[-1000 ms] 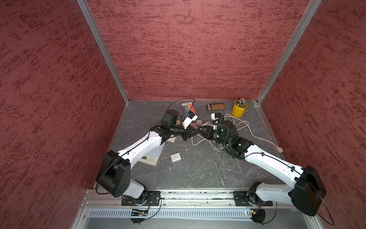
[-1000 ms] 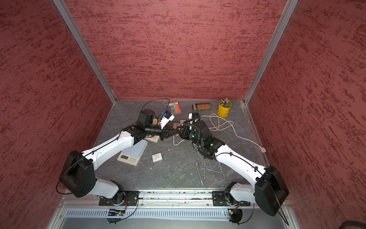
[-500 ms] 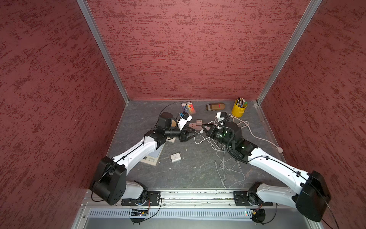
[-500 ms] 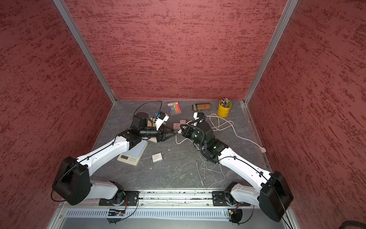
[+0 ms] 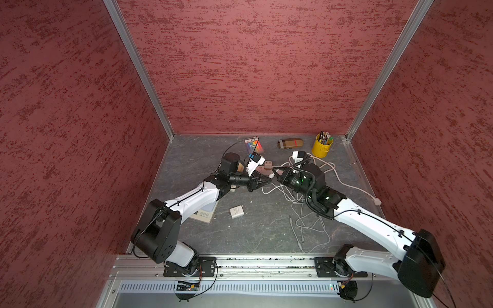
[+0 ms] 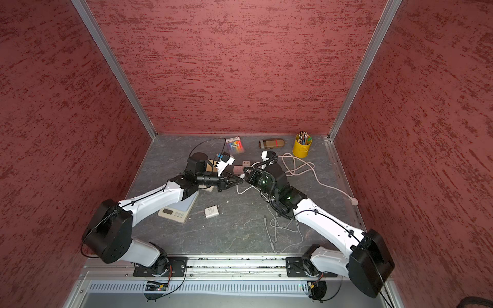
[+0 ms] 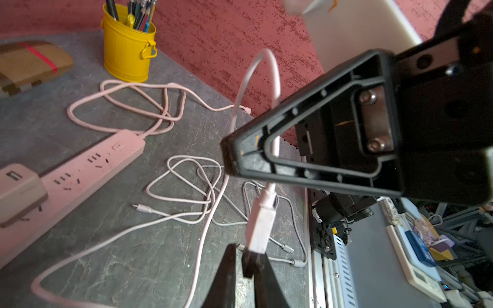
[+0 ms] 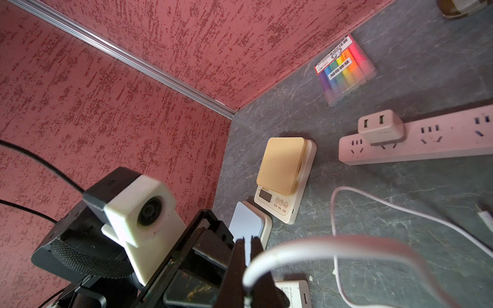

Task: Charge the electronic scale
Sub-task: Adjust the charging cable at the center of the board.

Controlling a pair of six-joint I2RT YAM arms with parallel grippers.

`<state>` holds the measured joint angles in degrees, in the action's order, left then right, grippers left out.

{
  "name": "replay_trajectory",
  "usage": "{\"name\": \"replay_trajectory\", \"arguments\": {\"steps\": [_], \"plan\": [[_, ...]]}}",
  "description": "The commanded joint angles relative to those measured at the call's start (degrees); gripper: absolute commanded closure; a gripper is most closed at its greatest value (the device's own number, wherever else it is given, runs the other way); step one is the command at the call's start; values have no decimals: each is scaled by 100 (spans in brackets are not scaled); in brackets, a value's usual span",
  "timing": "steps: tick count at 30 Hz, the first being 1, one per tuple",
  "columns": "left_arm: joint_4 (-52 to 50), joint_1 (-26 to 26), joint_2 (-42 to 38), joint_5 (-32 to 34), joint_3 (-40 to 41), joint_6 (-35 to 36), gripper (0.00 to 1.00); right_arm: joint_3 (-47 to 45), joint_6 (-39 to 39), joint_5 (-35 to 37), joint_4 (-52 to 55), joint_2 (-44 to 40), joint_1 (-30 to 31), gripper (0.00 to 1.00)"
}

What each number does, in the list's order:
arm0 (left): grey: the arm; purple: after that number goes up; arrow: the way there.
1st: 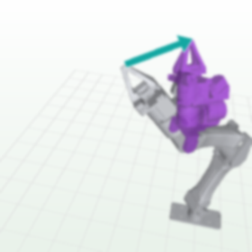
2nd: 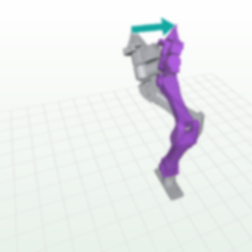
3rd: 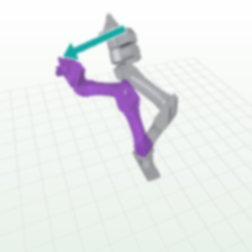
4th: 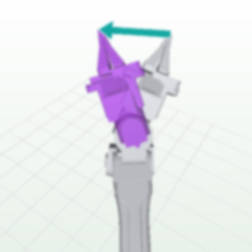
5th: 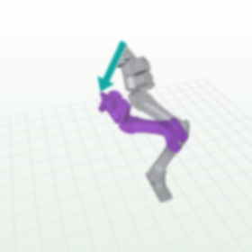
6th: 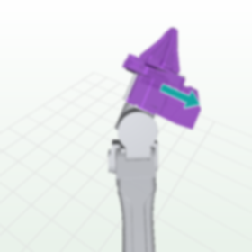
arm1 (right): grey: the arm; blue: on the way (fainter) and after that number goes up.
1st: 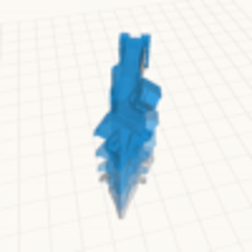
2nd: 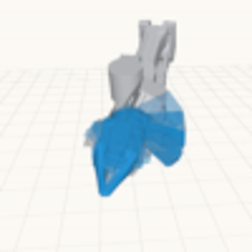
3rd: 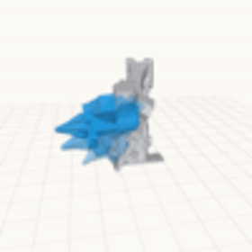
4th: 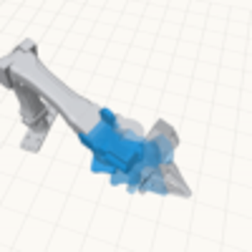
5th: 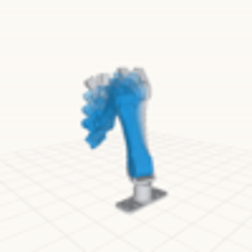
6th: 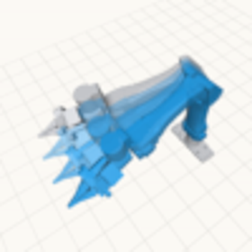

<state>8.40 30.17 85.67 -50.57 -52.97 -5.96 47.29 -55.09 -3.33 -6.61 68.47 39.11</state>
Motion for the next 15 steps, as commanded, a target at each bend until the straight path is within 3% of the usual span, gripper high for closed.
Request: {"name": "replay_trajectory", "arguments": {"steps": [1, 3, 4, 6, 7, 10, 15], "plan": [[185, -12, 2, 18, -117, 11, 92, -8, -119, 116, -139, 13, -28, 100], [46, -13, -76, 131, -113, 150, 94, -2, -122, 73, -98, 26, -33, 99], [-91, -13, -119, 234, -119, 265, 95, 0, -120, 44, -71, 26, -31, 89], [-377, 3, -222, 639, -126, 498, 97, 38, -119, 11, 36, 18, -28, 49], [-546, 30, -294, 926, -126, 645, 99, 80, -125, 10, 148, 31, -36, 40], [-882, 155, -467, 1683, -126, 1120, 100, 273, -87, -45, 465, 117, -35, 36], [-1307, 602, -647, 2889, -224, 1992, 100, 342, -186, -366, 341, 308, -29, 42]]}}
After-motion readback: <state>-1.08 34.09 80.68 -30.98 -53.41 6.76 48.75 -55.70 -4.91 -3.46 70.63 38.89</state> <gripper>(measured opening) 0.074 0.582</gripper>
